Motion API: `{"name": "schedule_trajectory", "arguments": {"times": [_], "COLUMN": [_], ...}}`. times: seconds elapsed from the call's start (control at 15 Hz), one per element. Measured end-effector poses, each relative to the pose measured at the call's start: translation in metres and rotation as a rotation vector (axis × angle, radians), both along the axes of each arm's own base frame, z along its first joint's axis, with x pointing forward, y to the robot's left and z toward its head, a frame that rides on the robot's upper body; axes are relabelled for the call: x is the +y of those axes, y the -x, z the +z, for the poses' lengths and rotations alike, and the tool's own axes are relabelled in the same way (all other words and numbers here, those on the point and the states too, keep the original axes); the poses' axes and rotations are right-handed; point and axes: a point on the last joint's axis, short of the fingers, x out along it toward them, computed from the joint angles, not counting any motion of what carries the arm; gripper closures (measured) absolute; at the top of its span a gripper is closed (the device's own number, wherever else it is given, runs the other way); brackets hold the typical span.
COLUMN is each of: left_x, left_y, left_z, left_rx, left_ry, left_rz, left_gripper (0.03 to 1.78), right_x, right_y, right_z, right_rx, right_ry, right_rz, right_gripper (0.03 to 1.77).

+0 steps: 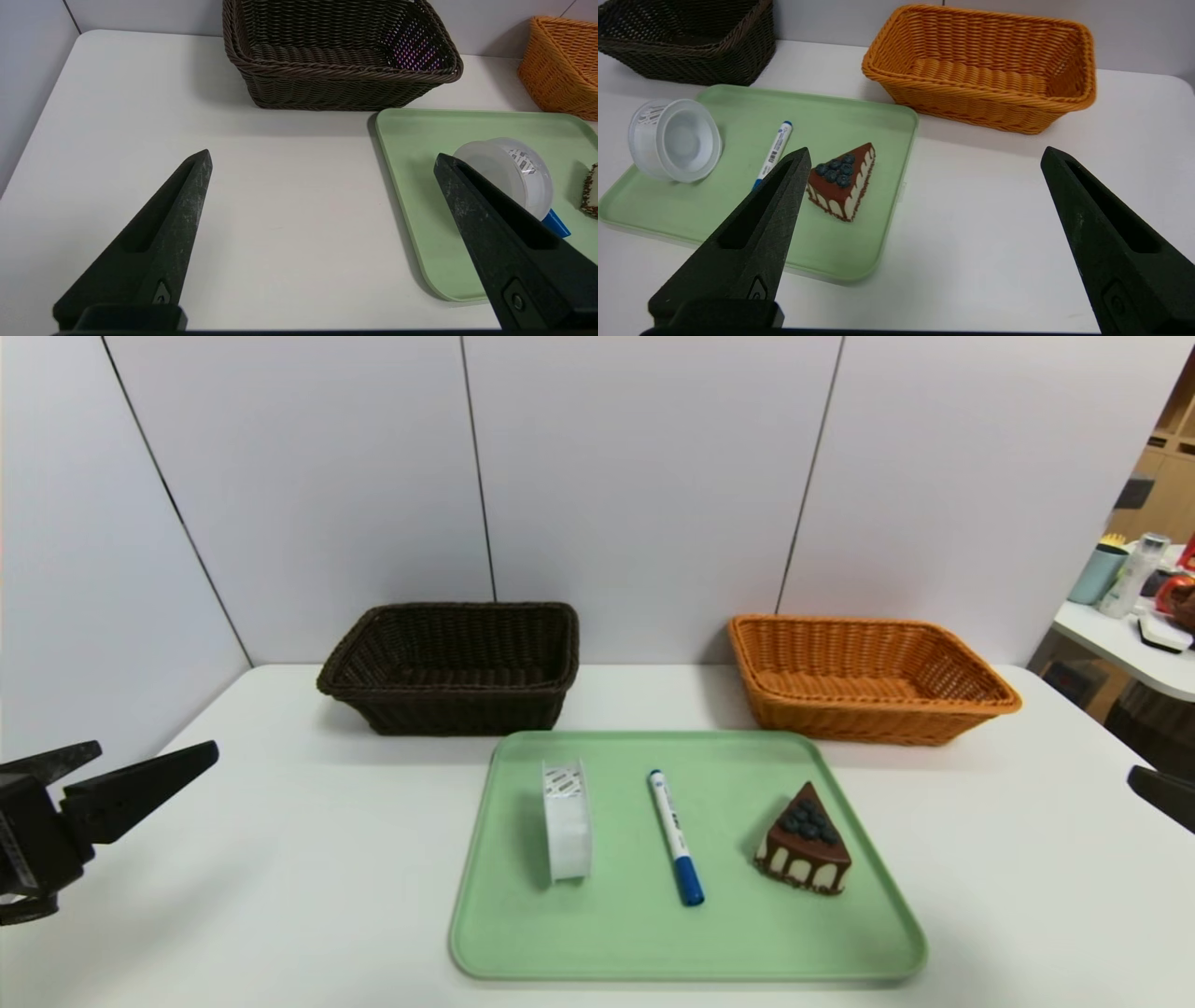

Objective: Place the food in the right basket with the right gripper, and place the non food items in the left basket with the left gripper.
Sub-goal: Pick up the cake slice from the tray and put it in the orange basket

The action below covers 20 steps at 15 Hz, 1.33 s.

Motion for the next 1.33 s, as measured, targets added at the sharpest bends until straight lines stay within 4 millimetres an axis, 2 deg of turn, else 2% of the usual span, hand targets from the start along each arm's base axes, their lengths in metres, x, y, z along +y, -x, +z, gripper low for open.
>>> {"name": "schedule_trajectory", "arguments": {"times": [0.27,0.53,0.87,1.33], "left_x": [-0.014,-0.032,-0.043,-0.052], "left_y": [-0.020,-0.029,-0.029,-0.021], "left_z": [-0.019,-0.032,-0.039,-0.041], "left_rx": [0.050,0.125,0.159,0.165], "left_ry": [-0.009,-0.009,-0.036,-0.059], "left_rz": [-0.039,-0.105,-0.179,-0.244], "left_gripper": [0.12,0.12,0.12,0.12], "right_x": [0.013,0.025,0.039,0.060], "right_y": [-0.023,-0.036,-0.045,-0.066], "right_z": [-0.011,-0.019,-0.027,-0.025], "right_rx": [0.066,0.138,0.215,0.317], "right_ry": [-0.008,-0.042,-0.060,-0.069], "right_rz": [0.068,0.102,0.117,0.072], "right_gripper": [0.10,0.10,0.10,0.10]}}
